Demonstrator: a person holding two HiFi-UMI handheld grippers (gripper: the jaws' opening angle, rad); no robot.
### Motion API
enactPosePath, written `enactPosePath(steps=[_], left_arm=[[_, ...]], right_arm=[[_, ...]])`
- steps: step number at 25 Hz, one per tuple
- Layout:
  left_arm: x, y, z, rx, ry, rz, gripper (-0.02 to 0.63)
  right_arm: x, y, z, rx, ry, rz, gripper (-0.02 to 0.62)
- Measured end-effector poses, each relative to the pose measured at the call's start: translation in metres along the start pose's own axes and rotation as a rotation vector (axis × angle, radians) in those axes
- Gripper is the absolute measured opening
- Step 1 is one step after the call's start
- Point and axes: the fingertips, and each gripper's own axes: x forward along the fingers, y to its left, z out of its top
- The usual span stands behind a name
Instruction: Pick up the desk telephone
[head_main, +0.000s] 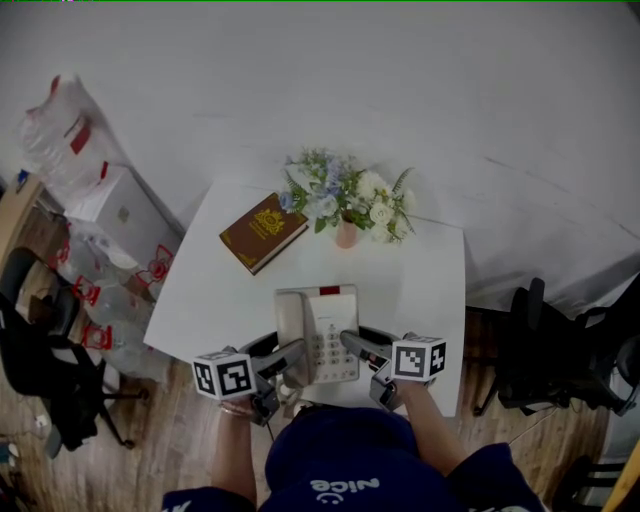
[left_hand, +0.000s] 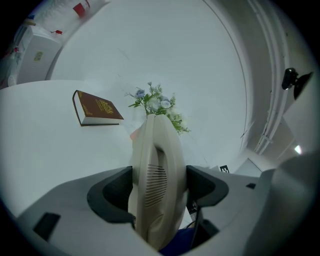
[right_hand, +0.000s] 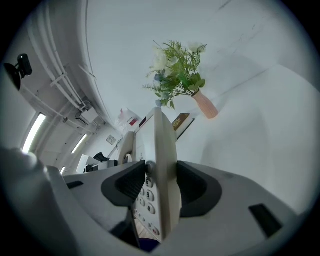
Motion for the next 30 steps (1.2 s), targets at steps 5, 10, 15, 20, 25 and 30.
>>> enactPosePath(steps=[5,10,15,20,25,30], left_arm=[[-0.002,-0.018,0.012,0.034,-0.03,-0.01,0.348],[-0.006,-0.036,0.025,0.07,-0.063,-0.02,0.347],[-0.014,-0.05,0.038,0.091,-0.101,-0.039,0.345],[-0.019,-0.062,0.046,0.146,-0.124,-0.044,0.345],[-0.023,-0.077,0.059,0.155,-0.161,-0.078,0.345],[-0.028,-0.098,0.077,0.196,-0.203,-0.104,0.344]], right_arm=[[-0.011,0.01,0.012,-0.023,-0.05,0.004,0.215],[-0.02,0.027,0.031,-0.068,-0.103,0.029,0.215],[-0.026,0.043,0.046,-0.125,-0.143,0.034,0.214],[-0.031,0.054,0.055,-0.173,-0.164,0.04,0.213],[-0.041,0.07,0.069,-0.21,-0.229,0.039,0.213],[-0.053,0.089,0.088,-0.262,-0.292,0.05,0.213]])
